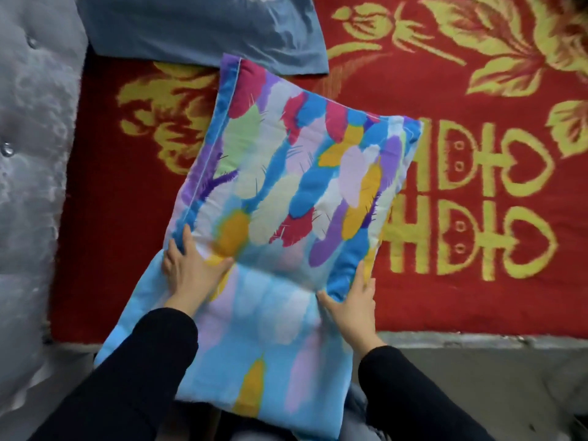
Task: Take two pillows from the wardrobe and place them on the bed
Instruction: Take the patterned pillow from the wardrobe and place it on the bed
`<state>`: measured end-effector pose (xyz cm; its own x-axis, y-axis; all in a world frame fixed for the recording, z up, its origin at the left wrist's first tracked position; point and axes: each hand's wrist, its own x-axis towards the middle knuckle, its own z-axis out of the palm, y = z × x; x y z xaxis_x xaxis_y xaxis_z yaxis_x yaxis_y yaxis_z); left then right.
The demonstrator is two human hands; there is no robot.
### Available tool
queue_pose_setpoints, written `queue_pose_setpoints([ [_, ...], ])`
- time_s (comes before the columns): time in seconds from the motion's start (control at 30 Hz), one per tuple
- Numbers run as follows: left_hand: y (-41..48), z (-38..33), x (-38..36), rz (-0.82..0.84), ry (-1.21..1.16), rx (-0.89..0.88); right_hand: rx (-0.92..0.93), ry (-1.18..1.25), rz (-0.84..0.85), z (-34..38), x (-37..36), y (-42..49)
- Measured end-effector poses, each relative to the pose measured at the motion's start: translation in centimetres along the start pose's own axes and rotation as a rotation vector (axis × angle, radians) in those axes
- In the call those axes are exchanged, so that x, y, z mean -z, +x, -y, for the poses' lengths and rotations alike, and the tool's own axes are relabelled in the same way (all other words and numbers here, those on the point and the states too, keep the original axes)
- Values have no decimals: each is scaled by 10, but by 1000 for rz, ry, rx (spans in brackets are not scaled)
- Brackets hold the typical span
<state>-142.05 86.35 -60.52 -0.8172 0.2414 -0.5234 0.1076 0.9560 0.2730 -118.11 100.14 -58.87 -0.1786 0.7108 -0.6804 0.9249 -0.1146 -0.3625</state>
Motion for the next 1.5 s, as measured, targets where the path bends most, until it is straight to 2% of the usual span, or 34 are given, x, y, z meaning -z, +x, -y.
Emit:
queue_pose_setpoints([
  [0.13,13,8,0,22,-11,-5,17,139,-2,-5,-10,5],
  [0.3,6,1,0,-93,-45,24,-266,338,-112,7,-15,9],
  [0.37,-1,-3,5,-127,-84,37,-287,357,-160,17,-12,6],
  [0.67,-31,-22,63,-366,-230,-39,-106,448,-239,59,-8,-26],
  [0.83,-27,-7,112,-508,-235,-39,-14,506,-167,99,-17,-41],
  [1.03,-11,31,157,-617,-363,70,151,521,-79,159,-32,-44],
  [1.2,16,49,177,-608,-548,95,284,504,-81,206,-41,-28],
  [1.37,47,41,183,-633,-653,50,289,492,-129,227,-42,-7],
  [1.43,60,42,177,-575,-606,60,265,455,-105,230,-40,3],
  [1.5,73,51,164,-394,-393,153,220,436,27,228,-37,10],
])
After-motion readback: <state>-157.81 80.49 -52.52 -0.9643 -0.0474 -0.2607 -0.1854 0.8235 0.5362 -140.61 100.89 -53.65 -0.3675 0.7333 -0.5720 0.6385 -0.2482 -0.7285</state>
